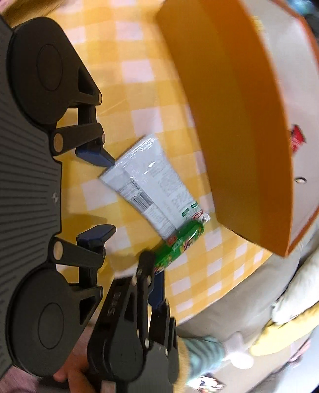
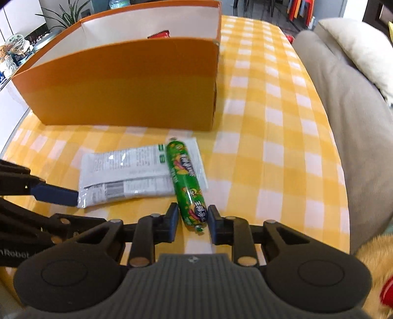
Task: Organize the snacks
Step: 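Grasp the white packet with the left gripper while the right grasps the green sausage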
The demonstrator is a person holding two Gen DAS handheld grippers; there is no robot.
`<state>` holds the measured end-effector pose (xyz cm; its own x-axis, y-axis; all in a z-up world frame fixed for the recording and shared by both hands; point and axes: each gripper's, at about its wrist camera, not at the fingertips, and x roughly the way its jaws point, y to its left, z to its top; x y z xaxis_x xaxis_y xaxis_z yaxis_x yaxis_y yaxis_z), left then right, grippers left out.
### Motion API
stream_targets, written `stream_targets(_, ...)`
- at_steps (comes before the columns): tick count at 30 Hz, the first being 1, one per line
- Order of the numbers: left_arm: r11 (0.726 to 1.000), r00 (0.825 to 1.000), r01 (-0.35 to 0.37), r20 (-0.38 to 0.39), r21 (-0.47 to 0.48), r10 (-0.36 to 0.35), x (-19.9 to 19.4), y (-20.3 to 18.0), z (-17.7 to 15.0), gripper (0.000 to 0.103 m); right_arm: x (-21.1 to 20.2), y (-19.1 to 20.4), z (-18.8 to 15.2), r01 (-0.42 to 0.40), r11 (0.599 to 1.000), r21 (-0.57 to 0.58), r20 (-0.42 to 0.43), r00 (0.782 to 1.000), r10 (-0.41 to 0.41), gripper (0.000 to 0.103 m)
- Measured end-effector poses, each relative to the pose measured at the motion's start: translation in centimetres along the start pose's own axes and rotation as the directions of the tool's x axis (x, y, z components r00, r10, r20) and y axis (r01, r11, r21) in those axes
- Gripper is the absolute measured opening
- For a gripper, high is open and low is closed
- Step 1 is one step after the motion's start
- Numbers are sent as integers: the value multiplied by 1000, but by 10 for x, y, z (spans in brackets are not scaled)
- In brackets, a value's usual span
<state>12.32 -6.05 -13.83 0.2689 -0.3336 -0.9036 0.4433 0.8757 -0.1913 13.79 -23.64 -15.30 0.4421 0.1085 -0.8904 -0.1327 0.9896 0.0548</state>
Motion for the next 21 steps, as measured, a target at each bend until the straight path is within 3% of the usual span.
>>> stream_targets(4, 988, 997, -70, 32, 136, 66, -5, -10, 6, 79, -9, -1, -10, -29, 999, 12, -5, 1000, 29, 23)
stream_targets(7, 970, 997, -70, 34, 233, 64, -3, -15, 12, 83, -15, 0, -9, -46, 999, -8, 47, 998, 47, 38)
stream_targets(8, 962, 997, -70, 36, 262, 63, -2, -15, 14, 84, -17, 1, -6, -42, 999, -25, 75, 996, 44, 39)
stream_targets(12, 941, 999, -33, 33, 338, 23, 7, -17, 20, 86, -15, 0, -2, 0, 998, -62, 134, 991, 8, 39)
stream_targets(17, 909, 999, -30, 25, 416, 22, 27, -26, 29, 86, -5, -21, 8, -26, 999, 45, 109, 994, 20, 37)
stream_targets(21, 911, 1000, -25, 17, 412, 20, 40, -24, 36, 86, 4, -30, 12, -15, 996, 83, 95, 995, 7, 33)
